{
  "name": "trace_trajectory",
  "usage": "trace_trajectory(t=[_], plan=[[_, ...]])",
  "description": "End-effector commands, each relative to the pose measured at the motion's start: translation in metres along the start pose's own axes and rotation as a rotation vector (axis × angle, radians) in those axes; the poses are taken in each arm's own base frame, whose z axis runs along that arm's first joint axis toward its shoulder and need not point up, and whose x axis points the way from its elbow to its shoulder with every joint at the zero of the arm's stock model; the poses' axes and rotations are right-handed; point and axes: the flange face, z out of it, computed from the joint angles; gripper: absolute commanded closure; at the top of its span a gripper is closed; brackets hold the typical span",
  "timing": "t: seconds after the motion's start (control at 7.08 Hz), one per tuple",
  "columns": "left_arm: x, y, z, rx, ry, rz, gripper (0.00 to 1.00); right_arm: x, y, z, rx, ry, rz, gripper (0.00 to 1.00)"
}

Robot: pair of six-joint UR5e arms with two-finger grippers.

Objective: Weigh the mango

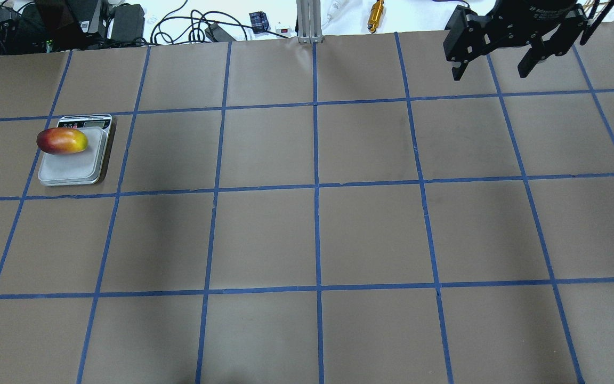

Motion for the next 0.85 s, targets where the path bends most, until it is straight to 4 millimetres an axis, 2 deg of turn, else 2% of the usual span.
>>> trace_trajectory(t=[0.0,0.28,0.71], plan=[[0.042,-0.065,0.000,-0.002,0.000,-0.179,0.00,0.000,0.000,0.001,-0.001,-0.001,0.000,0.00],[0.084,-0.114,-0.003,0.006,-0.006,-0.286,0.00,0.000,0.000,0.000,0.001,-0.001,0.000,0.00],[0.135,-0.155,0.001,-0.001,0.014,-0.491,0.00,0.000,0.000,0.000,0.001,-0.001,0.000,0.00]])
